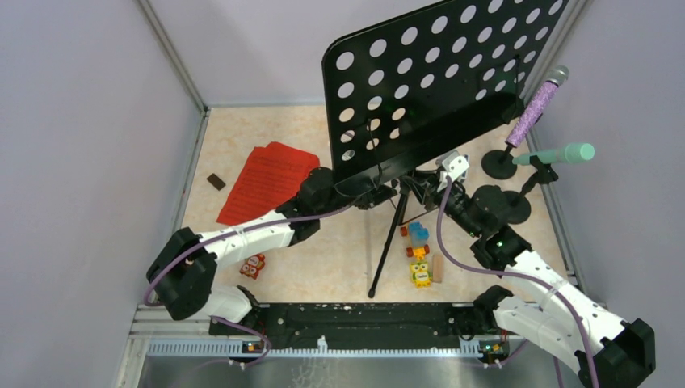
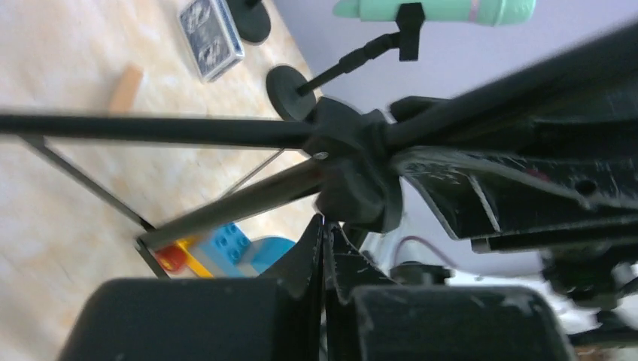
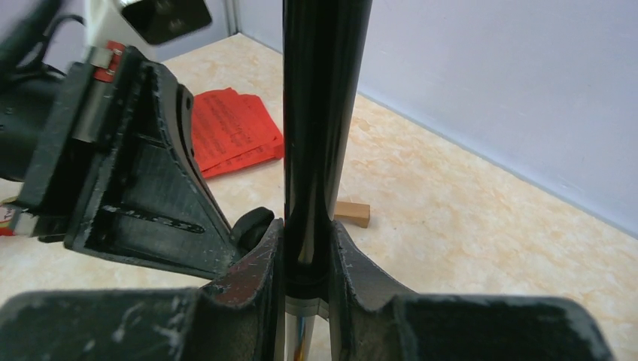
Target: Pack up the instrument practice props
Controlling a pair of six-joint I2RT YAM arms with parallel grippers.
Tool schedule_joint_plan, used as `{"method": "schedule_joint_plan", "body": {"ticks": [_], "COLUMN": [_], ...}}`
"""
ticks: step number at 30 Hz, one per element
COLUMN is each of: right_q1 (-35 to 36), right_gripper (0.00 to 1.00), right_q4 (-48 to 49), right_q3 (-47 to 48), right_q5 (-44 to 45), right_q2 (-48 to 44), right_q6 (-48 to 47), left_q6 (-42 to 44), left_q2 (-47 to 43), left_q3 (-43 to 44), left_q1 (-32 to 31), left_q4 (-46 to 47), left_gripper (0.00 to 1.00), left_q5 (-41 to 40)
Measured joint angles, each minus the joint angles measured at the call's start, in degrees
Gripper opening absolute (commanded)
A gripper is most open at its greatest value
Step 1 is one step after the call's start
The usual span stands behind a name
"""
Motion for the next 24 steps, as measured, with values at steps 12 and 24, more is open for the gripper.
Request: {"method": "schedule_joint_plan", "body": {"ticks": [12,24], "right_q1": [0.00,0.00], "right_gripper": [0.00,0.00], "right_q4": [0.00,0.46], "right_q3": [-0.02,-0.39], "right_q5": [-0.44,-0.44], "right_q2": [0.00,-0.22], "right_q6": [0.07,0.07], "left_q6": [-42.40,-22.29], "left_q2": [-0.55,-4.39], "left_q3": [-10.21,-4.24], "left_q1": [1.29,2.91], "left_q4": [8.96,5.70], "left_gripper": [0.27,0.99], "left_q5": [-6.75,-5.51]}}
